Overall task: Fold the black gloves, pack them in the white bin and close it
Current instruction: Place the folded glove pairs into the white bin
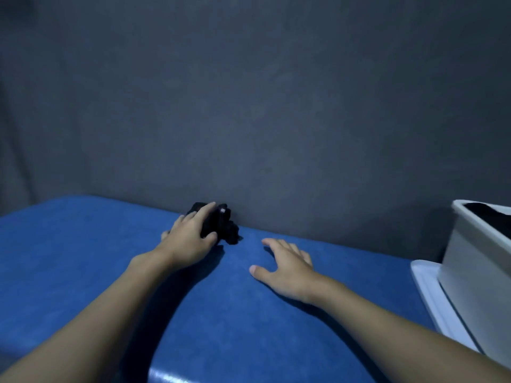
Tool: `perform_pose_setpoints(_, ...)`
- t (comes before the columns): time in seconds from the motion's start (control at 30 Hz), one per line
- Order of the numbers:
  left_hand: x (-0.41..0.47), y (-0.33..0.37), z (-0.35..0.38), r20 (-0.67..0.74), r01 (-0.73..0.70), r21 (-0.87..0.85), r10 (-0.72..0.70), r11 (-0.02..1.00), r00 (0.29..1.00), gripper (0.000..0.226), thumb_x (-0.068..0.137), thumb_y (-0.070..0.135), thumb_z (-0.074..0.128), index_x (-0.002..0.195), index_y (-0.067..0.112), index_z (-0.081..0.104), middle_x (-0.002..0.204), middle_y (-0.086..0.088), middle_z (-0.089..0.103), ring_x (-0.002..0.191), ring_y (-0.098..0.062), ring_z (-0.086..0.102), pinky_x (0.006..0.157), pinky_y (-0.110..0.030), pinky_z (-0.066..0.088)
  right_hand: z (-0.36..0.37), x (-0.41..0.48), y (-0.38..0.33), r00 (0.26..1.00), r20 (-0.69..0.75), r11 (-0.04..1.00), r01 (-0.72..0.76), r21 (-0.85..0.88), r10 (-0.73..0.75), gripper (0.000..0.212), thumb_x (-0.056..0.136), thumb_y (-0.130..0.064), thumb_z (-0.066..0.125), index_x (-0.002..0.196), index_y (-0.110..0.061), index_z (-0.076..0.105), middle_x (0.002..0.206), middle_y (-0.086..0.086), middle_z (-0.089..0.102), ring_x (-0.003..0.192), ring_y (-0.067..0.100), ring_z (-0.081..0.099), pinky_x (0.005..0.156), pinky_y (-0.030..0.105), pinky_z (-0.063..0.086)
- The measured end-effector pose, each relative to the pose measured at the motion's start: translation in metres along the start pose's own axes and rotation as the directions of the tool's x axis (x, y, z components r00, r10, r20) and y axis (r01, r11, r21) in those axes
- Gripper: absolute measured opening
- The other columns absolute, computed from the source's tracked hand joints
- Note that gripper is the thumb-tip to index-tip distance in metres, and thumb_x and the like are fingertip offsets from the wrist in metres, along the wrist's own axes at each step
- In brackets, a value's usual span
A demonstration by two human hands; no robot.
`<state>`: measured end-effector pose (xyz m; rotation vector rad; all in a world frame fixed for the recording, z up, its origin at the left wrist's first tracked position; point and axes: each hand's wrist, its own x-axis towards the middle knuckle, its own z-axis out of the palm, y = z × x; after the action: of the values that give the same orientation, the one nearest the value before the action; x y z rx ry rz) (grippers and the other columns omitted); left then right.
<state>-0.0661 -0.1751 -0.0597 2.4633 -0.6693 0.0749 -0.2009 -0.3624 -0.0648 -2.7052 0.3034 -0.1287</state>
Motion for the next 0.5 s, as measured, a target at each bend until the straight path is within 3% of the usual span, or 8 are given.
perform_pose_setpoints(0.2, -0.004, 0.000, 0.004, 0.032, 0.016, 0.121, -0.020, 0.993, 0.999, 0.073, 0.093, 0.046, 0.051, 0.151, 0.053, 0.006, 0.149, 0.011, 0.040, 0.143, -0.020, 0.026, 0.106, -0.055, 0.025, 0.000, -0.006, 0.000, 0.998, -0.066, 0.995, -0.015, 0.101, 0.022, 0.072, 0.090, -0.059, 0.052, 0.151, -0.034, 0.024, 0.151, -0.014, 0.036, 0.141, 0.012, 0.025, 0.118, 0.033, 0.015)
perform_pose_setpoints(0.33, -0.007, 0.011, 0.005, 0.051, -0.020, 0.108, 0.014, 0.994, 0.999, 0.072, 0.093, 0.045, 0.050, 0.150, 0.053, 0.007, 0.132, 0.014, 0.049, 0.138, -0.017, 0.032, 0.106, -0.054, 0.024, -0.005, -0.007, 0.000, 0.995, -0.048, 0.965, -0.072, 0.253, 0.087, 0.070, 0.088, -0.062, 0.054, 0.148, -0.040, 0.025, 0.146, -0.015, 0.042, 0.140, 0.015, 0.026, 0.117, 0.033, 0.019)
perform_pose_setpoints(0.5, -0.001, 0.018, 0.009, 0.045, -0.045, 0.000, 0.045, 0.999, 0.998, 0.076, 0.093, 0.037, 0.049, 0.154, 0.044, 0.004, 0.115, 0.015, 0.059, 0.122, -0.016, 0.042, 0.102, -0.047, 0.026, -0.001, 0.018, -0.001, 0.987, -0.047, 0.890, -0.116, 0.440, 0.152, 0.096, 0.058, -0.085, 0.054, 0.141, -0.053, 0.020, 0.139, -0.017, 0.048, 0.136, 0.022, 0.038, 0.114, 0.044, 0.031)
